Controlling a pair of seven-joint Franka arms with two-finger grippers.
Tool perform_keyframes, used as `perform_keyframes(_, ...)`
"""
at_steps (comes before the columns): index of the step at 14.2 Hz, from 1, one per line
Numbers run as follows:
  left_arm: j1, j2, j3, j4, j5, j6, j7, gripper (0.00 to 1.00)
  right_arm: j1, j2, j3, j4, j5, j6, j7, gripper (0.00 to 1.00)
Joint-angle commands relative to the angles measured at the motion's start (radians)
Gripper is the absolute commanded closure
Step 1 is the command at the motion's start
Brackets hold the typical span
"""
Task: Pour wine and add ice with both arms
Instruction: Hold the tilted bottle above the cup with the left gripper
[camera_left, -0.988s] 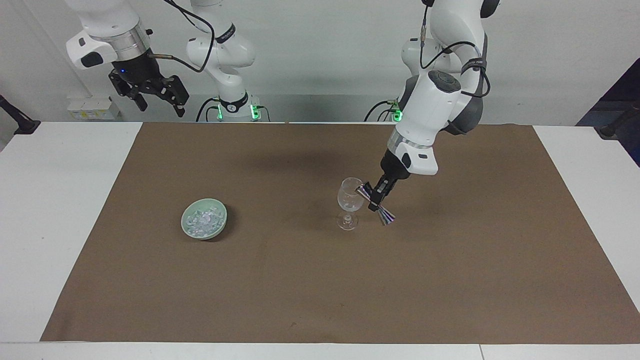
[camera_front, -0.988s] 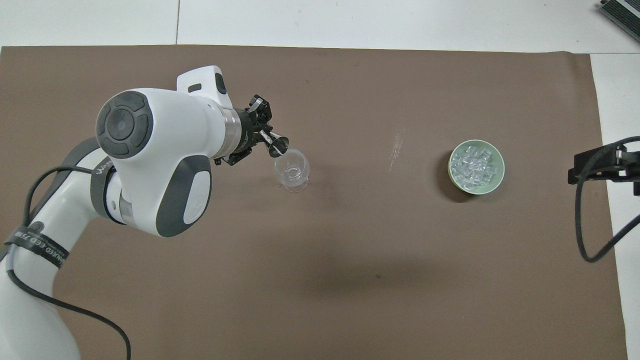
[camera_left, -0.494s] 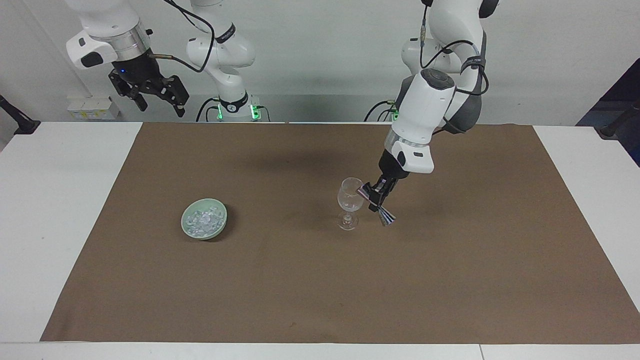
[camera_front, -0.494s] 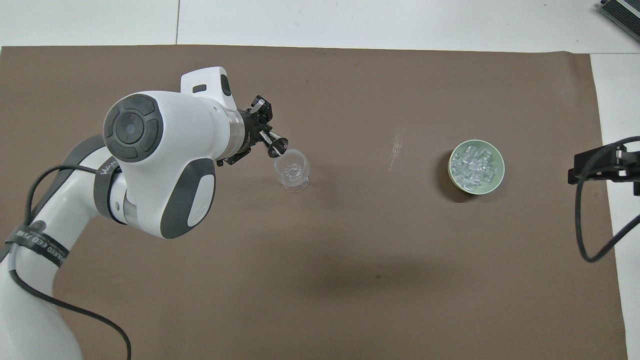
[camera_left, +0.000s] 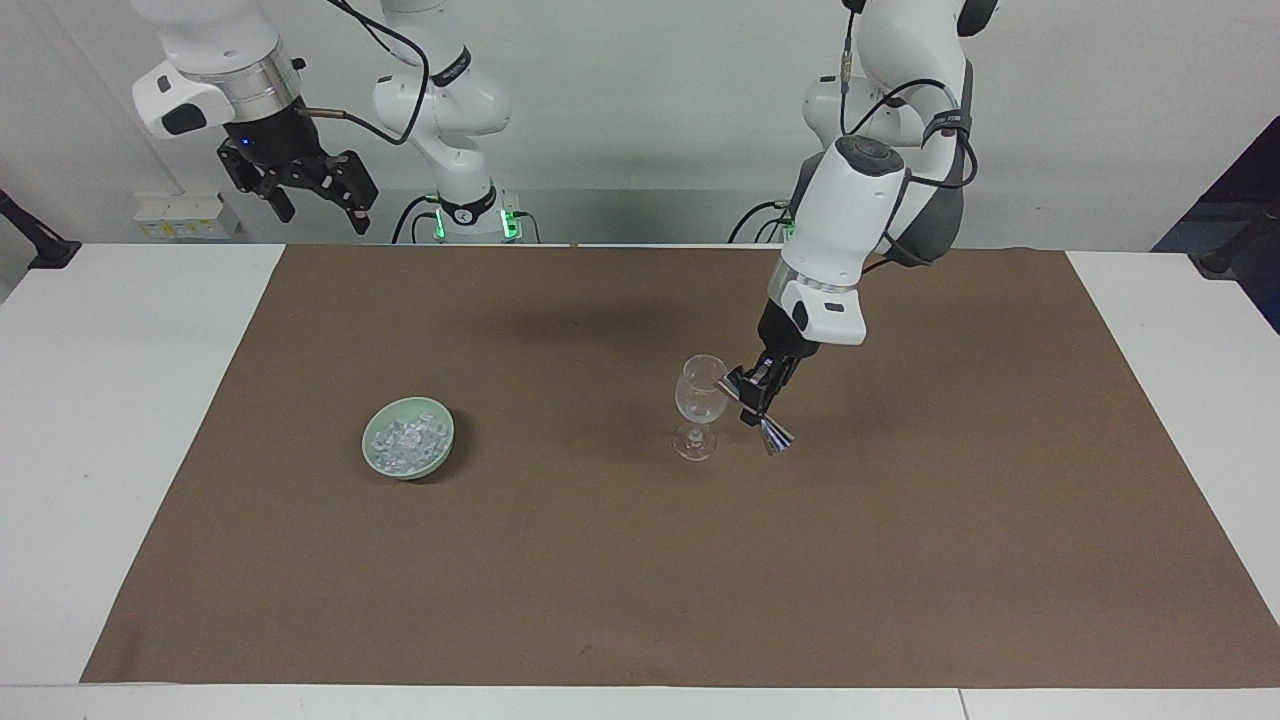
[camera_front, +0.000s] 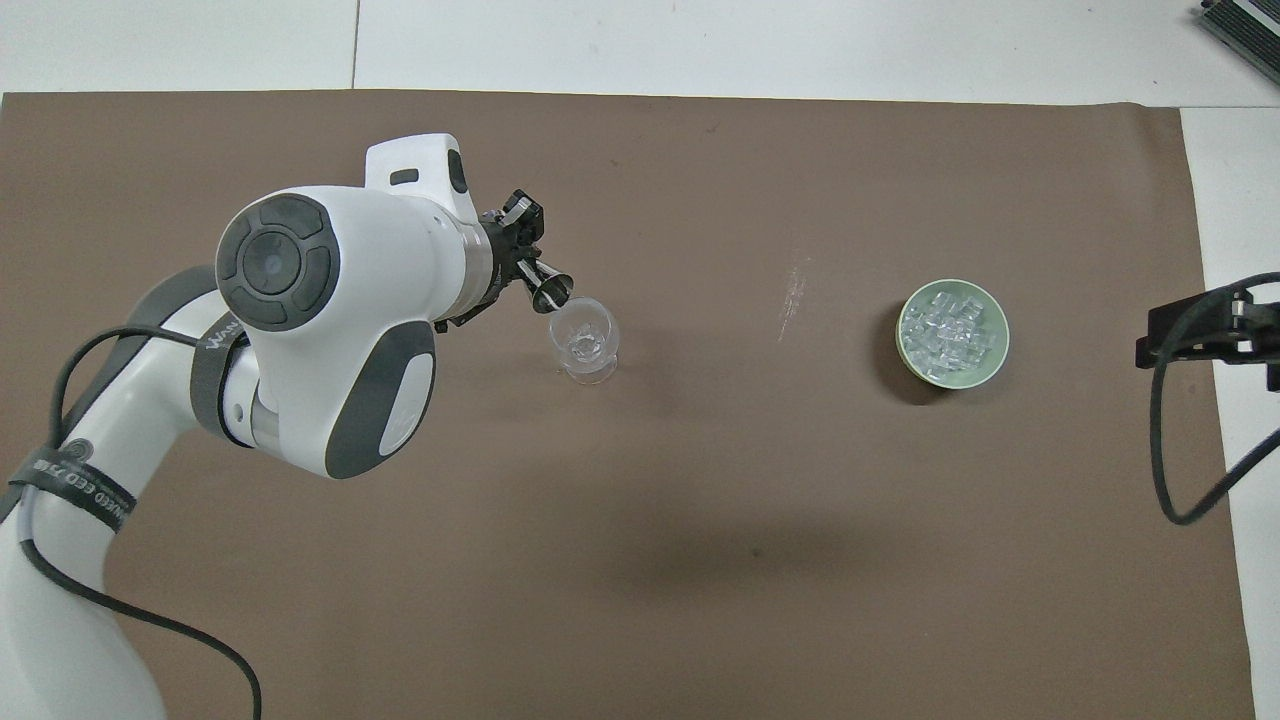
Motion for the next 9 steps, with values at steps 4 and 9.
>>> perform_keyframes(4,-0.034,0.000,0.018,-0.001,0.053,0.031,-0.016,1.00,-0.012,0.000,0.005,0.009,0.009,-0.009,-0.020,0.00)
perform_keyframes(9,-0.035,0.001,0.018,-0.008,0.085,0.057,-0.021,1.00,-0.012,0.000,0.005,0.009,0.011,-0.009,-0.018,0.00)
